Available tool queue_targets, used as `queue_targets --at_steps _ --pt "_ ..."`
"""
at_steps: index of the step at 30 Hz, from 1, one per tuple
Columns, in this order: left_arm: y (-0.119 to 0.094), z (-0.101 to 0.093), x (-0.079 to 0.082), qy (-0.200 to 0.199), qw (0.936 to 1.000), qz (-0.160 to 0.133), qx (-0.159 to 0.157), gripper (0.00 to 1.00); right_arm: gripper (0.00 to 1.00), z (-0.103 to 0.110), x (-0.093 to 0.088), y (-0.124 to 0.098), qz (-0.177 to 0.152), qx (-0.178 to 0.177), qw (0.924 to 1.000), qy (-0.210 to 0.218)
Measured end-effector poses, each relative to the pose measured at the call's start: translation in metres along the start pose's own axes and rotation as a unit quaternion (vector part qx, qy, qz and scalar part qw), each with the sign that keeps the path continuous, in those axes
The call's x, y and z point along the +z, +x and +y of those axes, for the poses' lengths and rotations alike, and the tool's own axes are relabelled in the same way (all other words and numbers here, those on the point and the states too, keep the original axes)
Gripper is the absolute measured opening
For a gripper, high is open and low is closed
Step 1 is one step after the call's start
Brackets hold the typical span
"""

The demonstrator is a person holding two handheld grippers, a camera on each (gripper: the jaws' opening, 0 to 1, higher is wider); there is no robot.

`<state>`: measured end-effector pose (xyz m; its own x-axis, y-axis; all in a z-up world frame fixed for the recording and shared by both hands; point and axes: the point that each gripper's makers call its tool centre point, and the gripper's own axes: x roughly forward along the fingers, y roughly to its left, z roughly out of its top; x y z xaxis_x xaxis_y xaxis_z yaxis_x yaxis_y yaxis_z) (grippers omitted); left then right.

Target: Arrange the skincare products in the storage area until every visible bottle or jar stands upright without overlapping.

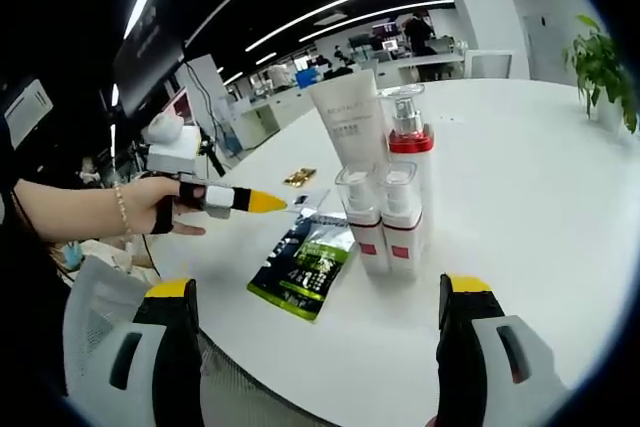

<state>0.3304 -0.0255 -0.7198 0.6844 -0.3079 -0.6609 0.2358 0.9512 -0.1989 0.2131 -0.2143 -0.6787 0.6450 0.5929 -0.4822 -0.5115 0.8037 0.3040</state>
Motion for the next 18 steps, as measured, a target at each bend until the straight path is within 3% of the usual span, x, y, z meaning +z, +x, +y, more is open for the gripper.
queue_targets --at_steps 10,14,15,18 --pt "0.025 0.002 0.007 0.004 0.9999 0.004 0.009 0.62 1.00 -0.003 -0.002 0.000 0.004 -0.004 1.0000 0.007" --pt "0.036 -0.001 0.015 0.019 0.9997 0.007 0.016 0.60 1.00 -0.004 -0.003 0.000 0.005 -0.007 0.9999 0.012" --pt "0.036 0.003 0.012 0.045 0.9980 0.031 0.033 0.60 1.00 -0.004 -0.002 0.000 0.005 -0.007 0.9999 0.012" --pt "0.042 -0.002 0.022 0.055 0.9976 0.022 0.035 0.59 1.00 -0.006 -0.003 0.000 0.006 -0.009 0.9998 0.015"
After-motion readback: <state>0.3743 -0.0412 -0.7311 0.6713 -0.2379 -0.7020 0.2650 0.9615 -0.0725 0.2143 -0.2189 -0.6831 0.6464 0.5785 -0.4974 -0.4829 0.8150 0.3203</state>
